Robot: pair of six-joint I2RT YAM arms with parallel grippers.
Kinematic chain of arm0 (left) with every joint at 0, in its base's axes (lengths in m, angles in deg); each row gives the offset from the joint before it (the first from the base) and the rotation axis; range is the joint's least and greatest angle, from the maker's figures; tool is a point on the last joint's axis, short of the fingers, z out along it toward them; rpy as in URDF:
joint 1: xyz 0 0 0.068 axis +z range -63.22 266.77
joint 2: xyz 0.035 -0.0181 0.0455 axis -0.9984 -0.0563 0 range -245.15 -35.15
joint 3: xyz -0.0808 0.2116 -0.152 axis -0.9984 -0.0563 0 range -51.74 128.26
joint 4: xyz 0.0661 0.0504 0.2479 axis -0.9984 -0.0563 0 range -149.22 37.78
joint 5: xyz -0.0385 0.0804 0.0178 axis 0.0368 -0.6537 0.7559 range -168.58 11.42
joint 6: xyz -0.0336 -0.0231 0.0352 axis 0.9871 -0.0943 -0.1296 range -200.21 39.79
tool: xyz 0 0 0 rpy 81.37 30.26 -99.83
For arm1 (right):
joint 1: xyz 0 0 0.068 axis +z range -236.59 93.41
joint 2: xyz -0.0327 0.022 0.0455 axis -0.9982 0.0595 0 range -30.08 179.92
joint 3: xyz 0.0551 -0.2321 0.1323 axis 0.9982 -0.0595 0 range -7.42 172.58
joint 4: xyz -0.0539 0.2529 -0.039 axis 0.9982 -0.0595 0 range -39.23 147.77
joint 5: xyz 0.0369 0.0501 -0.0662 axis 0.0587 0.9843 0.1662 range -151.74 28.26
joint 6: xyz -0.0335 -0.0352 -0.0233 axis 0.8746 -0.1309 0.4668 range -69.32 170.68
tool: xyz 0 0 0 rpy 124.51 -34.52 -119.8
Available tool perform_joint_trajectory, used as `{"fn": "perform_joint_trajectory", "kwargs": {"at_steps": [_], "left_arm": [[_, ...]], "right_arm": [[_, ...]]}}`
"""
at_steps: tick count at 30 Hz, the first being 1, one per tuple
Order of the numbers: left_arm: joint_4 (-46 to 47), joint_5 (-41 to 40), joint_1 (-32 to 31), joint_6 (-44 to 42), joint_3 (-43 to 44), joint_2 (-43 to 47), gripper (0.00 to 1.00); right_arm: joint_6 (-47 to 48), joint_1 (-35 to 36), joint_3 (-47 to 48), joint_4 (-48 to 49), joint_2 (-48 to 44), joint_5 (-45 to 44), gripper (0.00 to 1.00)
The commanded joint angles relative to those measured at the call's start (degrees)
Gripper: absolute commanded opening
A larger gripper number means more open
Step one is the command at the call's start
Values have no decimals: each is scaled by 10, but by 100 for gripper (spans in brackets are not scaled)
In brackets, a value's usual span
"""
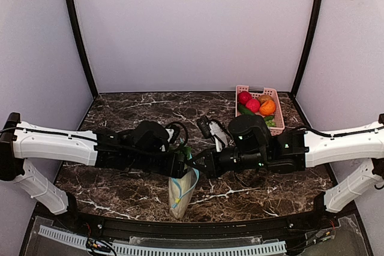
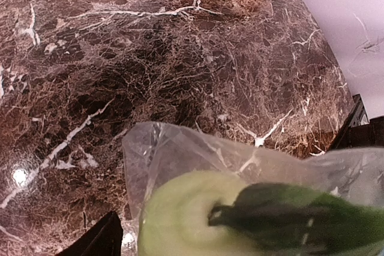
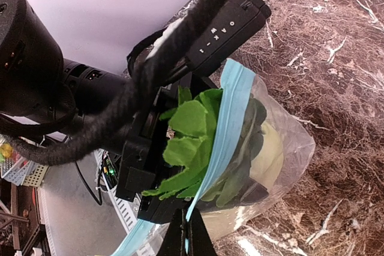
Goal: Place the food in the zip-top bag and seal the zipper
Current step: Pass from the left arm to the right, then pass from the right arm to the left
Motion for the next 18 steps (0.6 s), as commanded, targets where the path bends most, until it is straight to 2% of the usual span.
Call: {"fn": "perform_joint_trajectory", "kwargs": {"at_steps": [1,6,11,14,18], "left_arm": [[9,-8,-8,-7,-10,18,82],[16,-8,-9,-9,-13,69,91],[11,-15,-9,-5,-31,105,91],[11,-11,-9,-4,-31,101,78],[13,0,-9,-7,-20,76,66]], "right_arm": [[-11,6,7,27,1,-17,0],[-20,6,0,19,-1,-25,0],[-22,7,-2,20,0,-21,0],[-19,8,4,20,6,-15,0],[-14,9,13,21,12,-10,0]]}}
